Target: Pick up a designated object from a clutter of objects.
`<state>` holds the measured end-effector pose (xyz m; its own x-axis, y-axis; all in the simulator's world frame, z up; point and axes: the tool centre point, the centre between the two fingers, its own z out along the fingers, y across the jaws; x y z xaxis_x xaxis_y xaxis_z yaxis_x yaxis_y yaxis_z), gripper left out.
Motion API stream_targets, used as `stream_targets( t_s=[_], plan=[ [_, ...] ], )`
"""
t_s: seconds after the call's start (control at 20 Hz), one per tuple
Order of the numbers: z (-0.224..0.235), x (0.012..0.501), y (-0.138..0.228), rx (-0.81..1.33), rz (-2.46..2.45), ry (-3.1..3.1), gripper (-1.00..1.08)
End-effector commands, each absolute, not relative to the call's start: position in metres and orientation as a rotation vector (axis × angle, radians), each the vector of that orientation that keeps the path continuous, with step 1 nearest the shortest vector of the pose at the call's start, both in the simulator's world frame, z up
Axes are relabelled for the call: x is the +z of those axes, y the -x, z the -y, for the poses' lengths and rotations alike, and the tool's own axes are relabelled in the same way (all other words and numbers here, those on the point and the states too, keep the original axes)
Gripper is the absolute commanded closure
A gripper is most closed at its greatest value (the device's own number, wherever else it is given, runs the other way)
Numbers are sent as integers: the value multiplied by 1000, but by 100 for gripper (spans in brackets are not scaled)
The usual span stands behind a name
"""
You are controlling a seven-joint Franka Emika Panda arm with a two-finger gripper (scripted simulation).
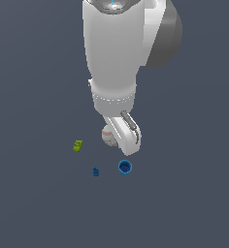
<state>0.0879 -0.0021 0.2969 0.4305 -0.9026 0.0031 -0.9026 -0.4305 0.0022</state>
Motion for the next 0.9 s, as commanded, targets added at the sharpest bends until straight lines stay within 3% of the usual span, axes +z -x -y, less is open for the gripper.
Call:
stream_targets(
  t_s=[0.0,0.85],
  plan=[
    [6,320,-95,3,1674,-2655,108],
    [26,419,-132,0,1670,-2660,108]
  ],
)
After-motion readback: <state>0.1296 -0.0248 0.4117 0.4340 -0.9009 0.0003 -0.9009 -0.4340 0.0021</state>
